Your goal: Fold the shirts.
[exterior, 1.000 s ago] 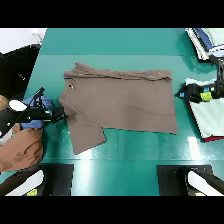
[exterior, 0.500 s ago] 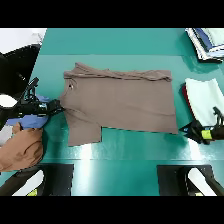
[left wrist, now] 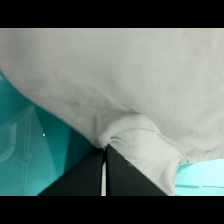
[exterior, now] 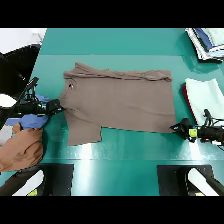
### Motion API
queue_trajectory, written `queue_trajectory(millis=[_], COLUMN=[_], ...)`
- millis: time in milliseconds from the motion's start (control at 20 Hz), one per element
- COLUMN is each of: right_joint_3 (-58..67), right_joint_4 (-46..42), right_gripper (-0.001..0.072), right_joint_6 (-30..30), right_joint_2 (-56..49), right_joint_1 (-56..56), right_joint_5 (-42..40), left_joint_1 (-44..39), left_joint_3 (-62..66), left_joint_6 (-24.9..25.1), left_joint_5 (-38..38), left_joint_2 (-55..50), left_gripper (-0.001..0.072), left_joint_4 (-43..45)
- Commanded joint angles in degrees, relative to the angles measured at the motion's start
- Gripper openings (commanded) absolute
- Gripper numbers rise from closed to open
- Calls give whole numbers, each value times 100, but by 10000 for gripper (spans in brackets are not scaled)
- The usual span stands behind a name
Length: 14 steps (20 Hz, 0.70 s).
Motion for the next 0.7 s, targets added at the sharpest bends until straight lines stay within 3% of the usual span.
queue_trajectory(millis=[0,50,300,500,650], right_joint_3=[0,94,1827,4260,6157], right_joint_4=[184,164,168,125,122], right_gripper=[50,17,16,16,16], right_joint_6=[-103,-151,-195,-195,-192], right_joint_2=[-243,-177,890,1543,1674], right_joint_1=[518,640,852,710,321], right_joint_5=[-411,-372,48,282,555], left_joint_1=[4,4,7,4,4], left_joint_3=[7,44,1456,4135,6231], left_joint_6=[-20,-33,-225,-223,-337], left_joint_5=[-4,-9,-597,-1405,-1451], left_joint_2=[55,155,994,1176,1176], left_gripper=[20,19,20,20,20], left_joint_4=[4,57,527,555,560])
